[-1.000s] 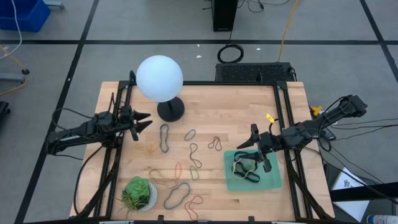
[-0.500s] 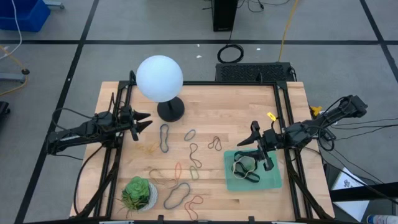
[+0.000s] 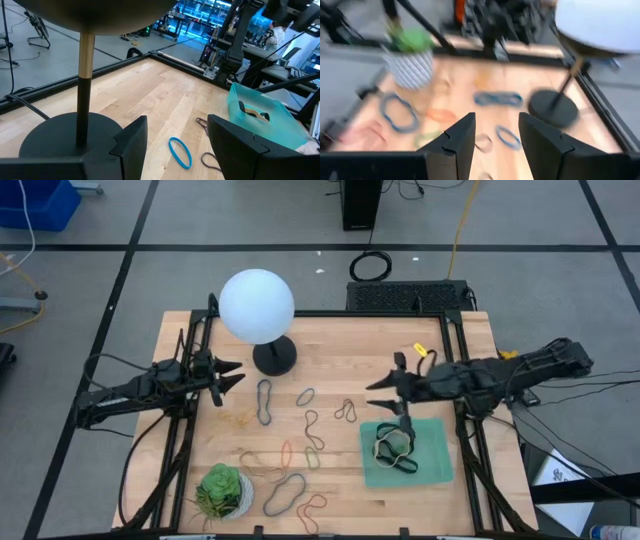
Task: Pick and place rubber bands into bin
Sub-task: Put the top purple rubber band into the green bin
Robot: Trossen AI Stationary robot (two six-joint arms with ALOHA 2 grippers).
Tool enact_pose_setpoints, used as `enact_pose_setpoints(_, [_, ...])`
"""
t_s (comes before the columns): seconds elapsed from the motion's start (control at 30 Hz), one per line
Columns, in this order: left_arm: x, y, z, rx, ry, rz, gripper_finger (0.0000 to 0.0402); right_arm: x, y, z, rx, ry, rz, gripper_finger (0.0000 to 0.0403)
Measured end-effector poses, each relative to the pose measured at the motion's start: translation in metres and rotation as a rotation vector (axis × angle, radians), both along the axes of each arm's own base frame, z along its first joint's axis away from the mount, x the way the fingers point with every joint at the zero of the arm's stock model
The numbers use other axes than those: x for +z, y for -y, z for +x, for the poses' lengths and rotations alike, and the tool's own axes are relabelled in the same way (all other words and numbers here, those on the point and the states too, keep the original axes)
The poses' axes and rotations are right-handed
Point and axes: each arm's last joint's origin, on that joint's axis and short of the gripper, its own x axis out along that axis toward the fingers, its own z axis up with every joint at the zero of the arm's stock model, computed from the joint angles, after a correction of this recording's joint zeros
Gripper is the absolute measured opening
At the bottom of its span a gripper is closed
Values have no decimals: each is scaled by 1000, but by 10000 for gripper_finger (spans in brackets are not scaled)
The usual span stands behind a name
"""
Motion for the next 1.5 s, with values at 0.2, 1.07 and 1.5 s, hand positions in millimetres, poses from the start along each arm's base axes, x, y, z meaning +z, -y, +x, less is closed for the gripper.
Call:
enact_pose_setpoints(0.2, [0,0,0,0,1,-5,212,-8,22,37,-89,-225,-78,144])
enact_pose_setpoints(1.07, [-1,0,0,-2,-9,-6,212,-142,84,130,-130,-820,180,144])
enact_pose_setpoints(1.5, [-2,0,0,-1,-19,-7,212,-160,82,133,-97,-891,220,144])
